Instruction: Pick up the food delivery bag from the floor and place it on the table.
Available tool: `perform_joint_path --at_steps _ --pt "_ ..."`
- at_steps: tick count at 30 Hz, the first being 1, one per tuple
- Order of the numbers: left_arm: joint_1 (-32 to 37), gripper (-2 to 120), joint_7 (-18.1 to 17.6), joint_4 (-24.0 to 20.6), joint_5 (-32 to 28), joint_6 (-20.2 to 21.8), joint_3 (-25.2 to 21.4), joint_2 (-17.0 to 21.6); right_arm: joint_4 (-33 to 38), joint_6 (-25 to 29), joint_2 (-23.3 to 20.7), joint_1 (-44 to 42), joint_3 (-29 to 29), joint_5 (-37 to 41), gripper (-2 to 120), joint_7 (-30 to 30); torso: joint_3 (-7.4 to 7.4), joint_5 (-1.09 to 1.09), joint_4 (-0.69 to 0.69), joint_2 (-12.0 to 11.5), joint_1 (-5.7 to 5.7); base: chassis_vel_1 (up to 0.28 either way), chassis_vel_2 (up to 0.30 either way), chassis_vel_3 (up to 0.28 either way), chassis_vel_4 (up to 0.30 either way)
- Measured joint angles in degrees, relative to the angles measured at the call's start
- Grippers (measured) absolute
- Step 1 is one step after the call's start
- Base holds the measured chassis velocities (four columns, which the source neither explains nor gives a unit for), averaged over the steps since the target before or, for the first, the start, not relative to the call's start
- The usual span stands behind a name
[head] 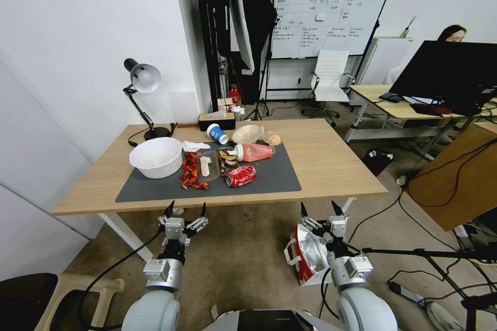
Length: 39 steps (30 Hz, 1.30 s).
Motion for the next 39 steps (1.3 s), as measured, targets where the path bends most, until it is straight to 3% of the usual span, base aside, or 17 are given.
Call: perform_joint_path --at_steps 26,30,34,39 --pt "0.0 100 0.0 0.0 0.0 0.0 0.0 0.0 0.0 0.0 0.0 0.0 0.0 0.0 100 0.0 0.00 0.00 0.00 0.0 0.00 0.000 0.000 0.000 0.000" --pt "-0.1 100 0.0 0.0 -0.7 0.0 -0.3 0.1 -3.1 -0.5 -4.0 4.0 3.9 5.9 100 1.0 0.00 -0.01 0.04 0.0 0.00 0.000 0.000 0.000 0.000" --pt "-0.4 100 -0.2 0.2 -2.5 0.0 -0.9 0.4 -3.8 -0.9 -5.1 5.2 4.6 8.5 100 1.0 0.00 -0.01 0.00 0.0 0.01 0.000 0.000 0.000 0.000" --pt "-1.5 100 -0.8 1.0 -8.9 0.0 -3.4 1.4 -3.9 -1.1 -5.4 5.3 4.8 8.6 100 0.6 0.00 0.00 -0.01 0.0 0.00 0.000 0.000 0.000 0.000"
